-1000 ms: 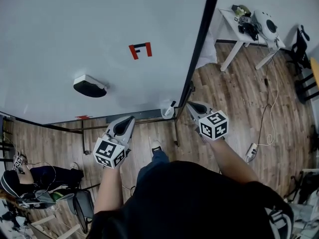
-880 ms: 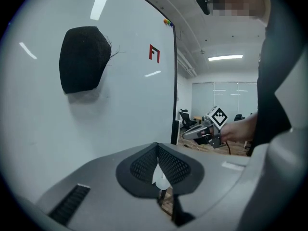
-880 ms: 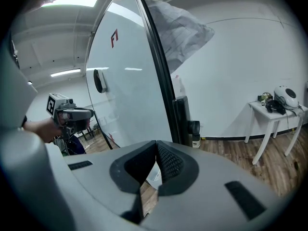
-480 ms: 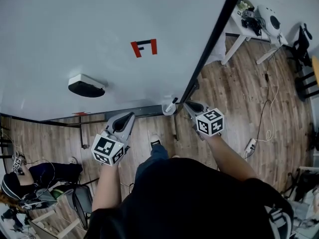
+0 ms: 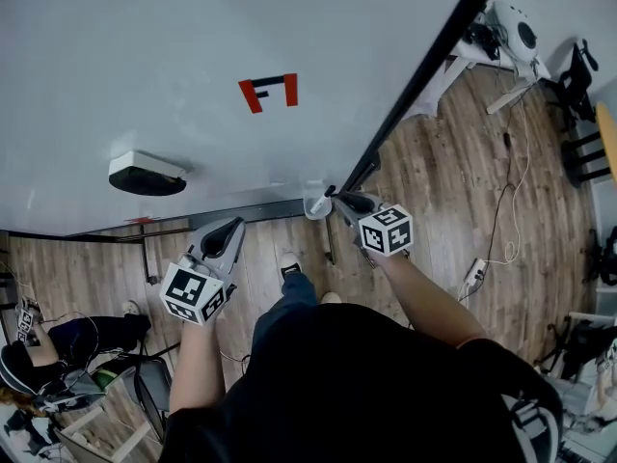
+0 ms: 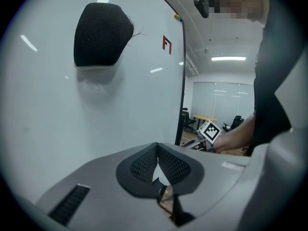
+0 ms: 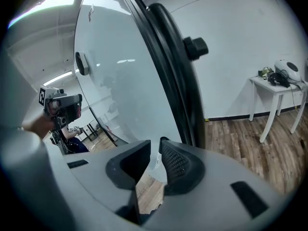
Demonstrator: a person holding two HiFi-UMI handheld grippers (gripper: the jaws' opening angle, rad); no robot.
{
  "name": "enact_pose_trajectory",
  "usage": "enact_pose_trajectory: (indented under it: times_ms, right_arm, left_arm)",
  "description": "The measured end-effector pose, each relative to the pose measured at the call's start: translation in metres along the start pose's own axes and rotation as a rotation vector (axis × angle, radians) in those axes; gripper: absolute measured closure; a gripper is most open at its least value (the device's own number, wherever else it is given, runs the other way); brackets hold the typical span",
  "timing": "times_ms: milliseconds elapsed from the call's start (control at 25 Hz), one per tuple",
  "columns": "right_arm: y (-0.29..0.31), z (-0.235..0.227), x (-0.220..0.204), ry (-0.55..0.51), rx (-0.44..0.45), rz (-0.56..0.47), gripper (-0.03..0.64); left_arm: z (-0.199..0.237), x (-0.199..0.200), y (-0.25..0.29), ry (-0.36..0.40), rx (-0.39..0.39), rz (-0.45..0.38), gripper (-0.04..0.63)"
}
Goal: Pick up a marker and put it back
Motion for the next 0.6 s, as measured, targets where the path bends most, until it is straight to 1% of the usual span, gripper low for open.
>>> enact_pose_trajectory:
  times_ms: [440, 600]
  right_arm:
    - [0.029, -0.017, -0.016, 0.081, -0.008, 0.032, 0.52]
    - [0.038, -0.019, -0.019, 0.101, -0.003, 0.035, 0.52]
  left_arm:
    - [0.011, -0.01, 0.006, -0.02, -0.012, 0.017, 0.581]
    - [0.015, -0.015, 0.007, -0.028, -0.013, 0.026, 0.582]
Point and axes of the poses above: the fingertips, and each gripper's own axes: y forward along the fingers, z to its left, x out of its top, the point moved 2 cm from there along -y, backward along the fingers, and after that the axes turned 13 degrees about x, right-handed, at the moved point
